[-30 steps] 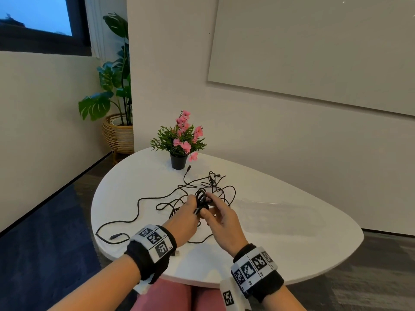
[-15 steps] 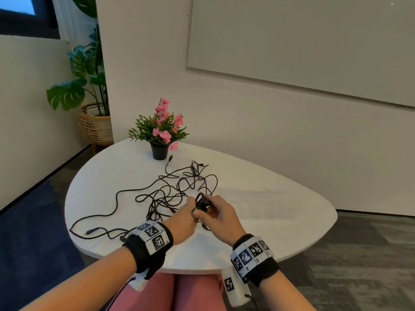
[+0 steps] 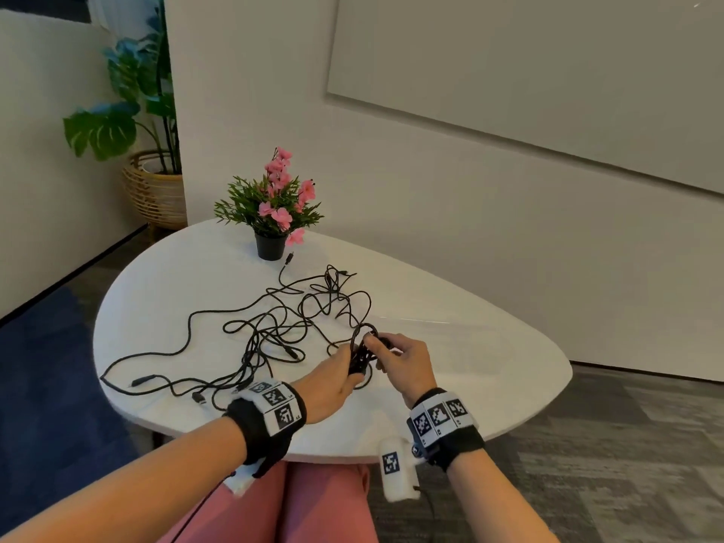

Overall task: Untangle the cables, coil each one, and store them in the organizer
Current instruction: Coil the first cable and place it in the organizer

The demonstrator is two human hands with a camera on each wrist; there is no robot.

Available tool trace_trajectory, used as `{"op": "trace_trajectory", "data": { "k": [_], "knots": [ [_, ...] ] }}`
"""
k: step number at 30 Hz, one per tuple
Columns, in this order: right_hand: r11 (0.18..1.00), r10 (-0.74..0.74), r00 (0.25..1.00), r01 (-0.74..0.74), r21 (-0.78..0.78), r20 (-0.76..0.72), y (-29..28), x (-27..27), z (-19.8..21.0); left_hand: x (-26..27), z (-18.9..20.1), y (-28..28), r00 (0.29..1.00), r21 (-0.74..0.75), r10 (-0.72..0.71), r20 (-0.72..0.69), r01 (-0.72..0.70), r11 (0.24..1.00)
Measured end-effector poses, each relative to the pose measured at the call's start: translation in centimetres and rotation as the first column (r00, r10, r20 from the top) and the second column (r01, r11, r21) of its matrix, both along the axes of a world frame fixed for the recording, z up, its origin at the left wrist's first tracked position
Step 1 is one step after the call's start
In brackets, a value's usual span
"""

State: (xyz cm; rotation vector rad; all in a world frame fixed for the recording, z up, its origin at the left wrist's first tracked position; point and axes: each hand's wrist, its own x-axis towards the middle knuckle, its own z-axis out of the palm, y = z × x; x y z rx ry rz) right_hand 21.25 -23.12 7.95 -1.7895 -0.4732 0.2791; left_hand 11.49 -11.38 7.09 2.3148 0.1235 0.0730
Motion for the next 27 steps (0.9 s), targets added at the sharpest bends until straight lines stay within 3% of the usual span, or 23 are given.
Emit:
{"op": "trace_trajectory", "data": {
  "k": [6, 14, 22, 24, 27],
  "knots": [
    [0.994, 0.105, 0.993, -0.103, 0.029, -0.052, -1.4, 0.2, 1.1, 1.2, -0.5, -0.9, 1.000, 0.012, -0.011, 0.008, 0.011, 1.000],
    [0.990, 0.141, 0.990, -0.141, 0.015, -0.023, -0.7, -0.2, -0.8, 0.5, -0.2, 0.8, 0.991, 0.081, -0.132, -0.028, 0.134, 0.988],
    [0.998, 0.001, 0.998, 0.002, -0.058, 0.058, 0.9, -0.6, -2.0, -0.3, -0.3, 1.8, 0.991, 0.265, -0.089, -0.105, 0.114, 0.957],
    [0.999, -0.028, 0.999, 0.029, -0.038, 0.024, 1.1, -0.7, -1.8, -0.4, 0.2, 1.3, 0.995, 0.228, -0.073, -0.066, 0.086, 0.970],
    [0.998, -0.049, 0.999, 0.050, -0.031, 0.023, 1.4, -0.4, -0.8, -0.4, 1.0, 0.4, 1.000, 0.056, 0.000, 0.029, -0.002, 0.998]
  ]
}}
